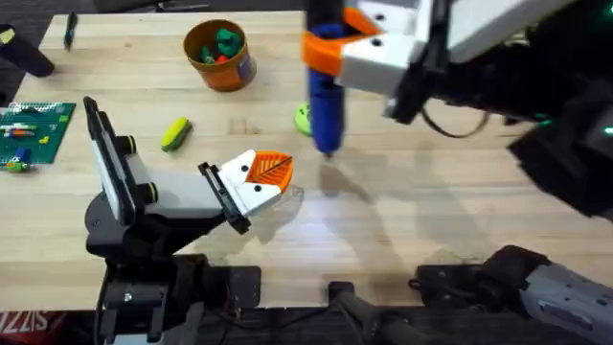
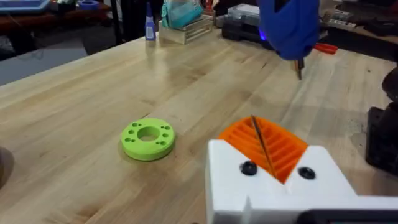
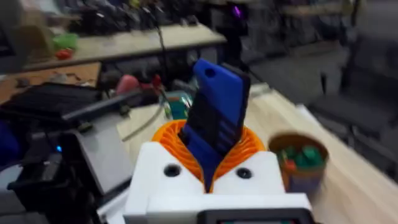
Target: Pick up the gripper from the table and insert it into the empty holder that is missing its gripper. Then pick up a screw, insert it into the mounting hole, and use the screwdriver to tighten it. Finally, clean up the table by picking up the vegetable and placing it into the bucket.
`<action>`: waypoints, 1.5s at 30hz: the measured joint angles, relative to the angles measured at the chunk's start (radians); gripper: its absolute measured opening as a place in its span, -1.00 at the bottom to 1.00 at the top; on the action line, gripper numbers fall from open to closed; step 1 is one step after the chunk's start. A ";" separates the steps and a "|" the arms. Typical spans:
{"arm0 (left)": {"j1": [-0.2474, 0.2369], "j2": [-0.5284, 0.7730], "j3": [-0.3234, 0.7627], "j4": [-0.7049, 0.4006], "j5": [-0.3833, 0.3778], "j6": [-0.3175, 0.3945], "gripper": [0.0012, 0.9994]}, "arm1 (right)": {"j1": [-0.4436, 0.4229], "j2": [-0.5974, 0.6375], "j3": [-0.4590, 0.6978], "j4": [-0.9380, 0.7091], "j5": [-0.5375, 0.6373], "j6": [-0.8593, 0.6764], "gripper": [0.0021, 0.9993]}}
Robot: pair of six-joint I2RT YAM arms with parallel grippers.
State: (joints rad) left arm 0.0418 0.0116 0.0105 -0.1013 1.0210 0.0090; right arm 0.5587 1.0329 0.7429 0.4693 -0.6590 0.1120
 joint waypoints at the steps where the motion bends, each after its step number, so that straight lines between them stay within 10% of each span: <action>1: 0.000 0.000 0.000 0.000 0.000 0.000 -0.97 | 0.024 0.019 0.000 0.062 -0.001 0.000 -0.95; 14: 0.000 0.000 0.000 0.000 0.000 0.000 -0.97 | 0.249 0.313 0.000 0.636 -0.023 -0.017 -0.95; 45: 0.000 0.000 0.000 0.000 0.000 0.000 -0.97 | 0.307 0.354 0.000 0.681 -0.027 -0.213 -0.95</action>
State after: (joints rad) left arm 0.0418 0.0116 0.0105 -0.1013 1.0210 0.0090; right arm 0.8658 1.3869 0.7433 1.1507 -0.6861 -0.1013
